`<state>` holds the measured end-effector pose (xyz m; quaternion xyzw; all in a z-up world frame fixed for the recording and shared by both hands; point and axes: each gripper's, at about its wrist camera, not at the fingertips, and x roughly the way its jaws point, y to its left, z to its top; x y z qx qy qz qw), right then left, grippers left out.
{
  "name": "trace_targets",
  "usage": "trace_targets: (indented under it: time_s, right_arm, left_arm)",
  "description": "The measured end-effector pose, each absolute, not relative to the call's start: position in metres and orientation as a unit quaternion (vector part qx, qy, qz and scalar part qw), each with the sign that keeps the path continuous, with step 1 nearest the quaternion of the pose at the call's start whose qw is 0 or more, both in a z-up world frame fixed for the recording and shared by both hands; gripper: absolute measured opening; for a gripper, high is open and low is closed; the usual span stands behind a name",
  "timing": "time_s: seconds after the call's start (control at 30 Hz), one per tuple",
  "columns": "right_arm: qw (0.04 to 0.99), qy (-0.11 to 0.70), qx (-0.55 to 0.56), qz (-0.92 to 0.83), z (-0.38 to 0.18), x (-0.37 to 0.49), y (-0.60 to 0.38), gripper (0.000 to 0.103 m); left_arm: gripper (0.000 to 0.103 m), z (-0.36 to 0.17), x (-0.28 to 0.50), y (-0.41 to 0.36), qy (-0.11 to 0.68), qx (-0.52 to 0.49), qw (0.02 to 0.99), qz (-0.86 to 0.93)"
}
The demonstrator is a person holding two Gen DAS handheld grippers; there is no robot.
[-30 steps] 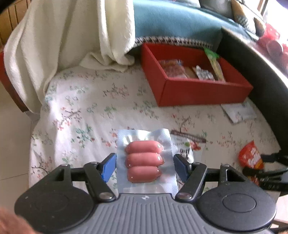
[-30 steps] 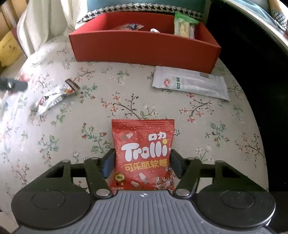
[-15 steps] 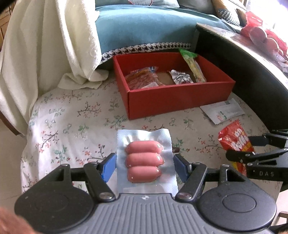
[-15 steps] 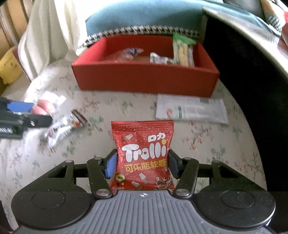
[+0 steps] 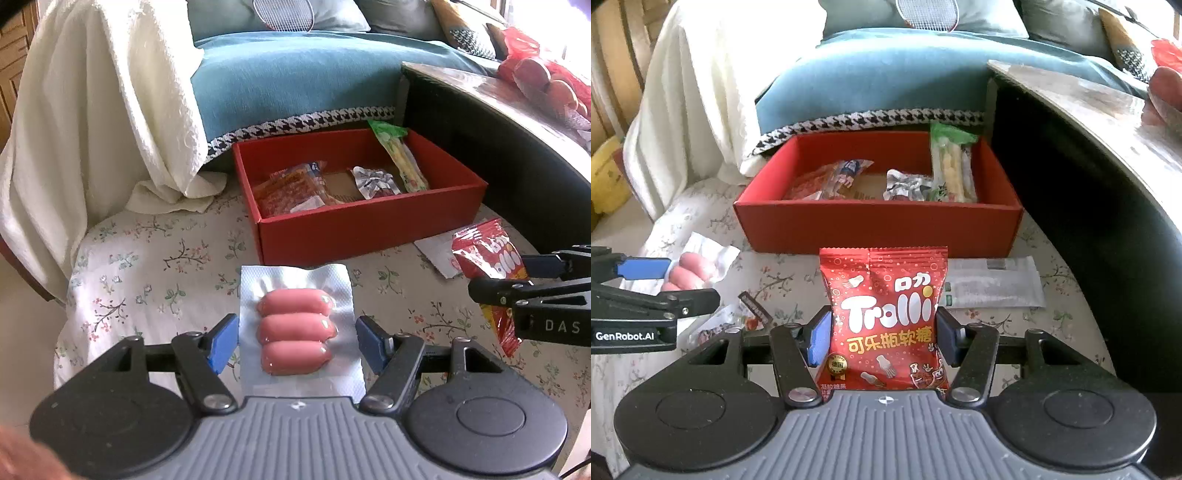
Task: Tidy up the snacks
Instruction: 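Grasp and lift the red Trolli bag with the right tool while the left tool holds the sausages, then carry the sausage pack with the left tool while the right tool carries the Trolli bag over the box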
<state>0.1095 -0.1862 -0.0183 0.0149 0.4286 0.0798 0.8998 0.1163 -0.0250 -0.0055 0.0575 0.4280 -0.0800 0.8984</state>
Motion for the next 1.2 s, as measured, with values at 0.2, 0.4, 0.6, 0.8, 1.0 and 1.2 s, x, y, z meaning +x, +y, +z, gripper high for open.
trace_targets:
  time_s: [0.2, 0.4, 0.6, 0.8, 1.0, 1.2]
  right_arm:
    - [0.904, 0.420, 0.014, 0.074, -0.016, 0.109, -0.188, 0.064]
    - [0.905, 0.419, 0.014, 0.070, -0.016, 0.111, -0.189, 0.064]
    - [0.907, 0.415, 0.015, 0.068, -0.013, 0.112, -0.189, 0.064]
    - [0.911, 0.406, 0.019, 0.062, -0.009, 0.112, -0.189, 0.064]
    - [0.916, 0.396, 0.022, 0.057, -0.005, 0.113, -0.190, 0.064]
    - [0.920, 0.387, 0.027, 0.053, -0.002, 0.115, -0.192, 0.064]
  left_arm:
    - [0.062, -0.006, 0.116, -0.028, 0.425, 0.065, 0.899, -0.077]
    - [0.062, -0.006, 0.117, -0.031, 0.420, 0.074, 0.902, -0.072]
    - [0.062, -0.006, 0.117, -0.032, 0.416, 0.077, 0.904, -0.069]
    - [0.062, -0.006, 0.118, -0.034, 0.410, 0.077, 0.906, -0.065]
    - [0.062, -0.003, 0.121, -0.037, 0.401, 0.080, 0.910, -0.061]
    - [0.062, 0.000, 0.123, -0.041, 0.392, 0.085, 0.914, -0.056]
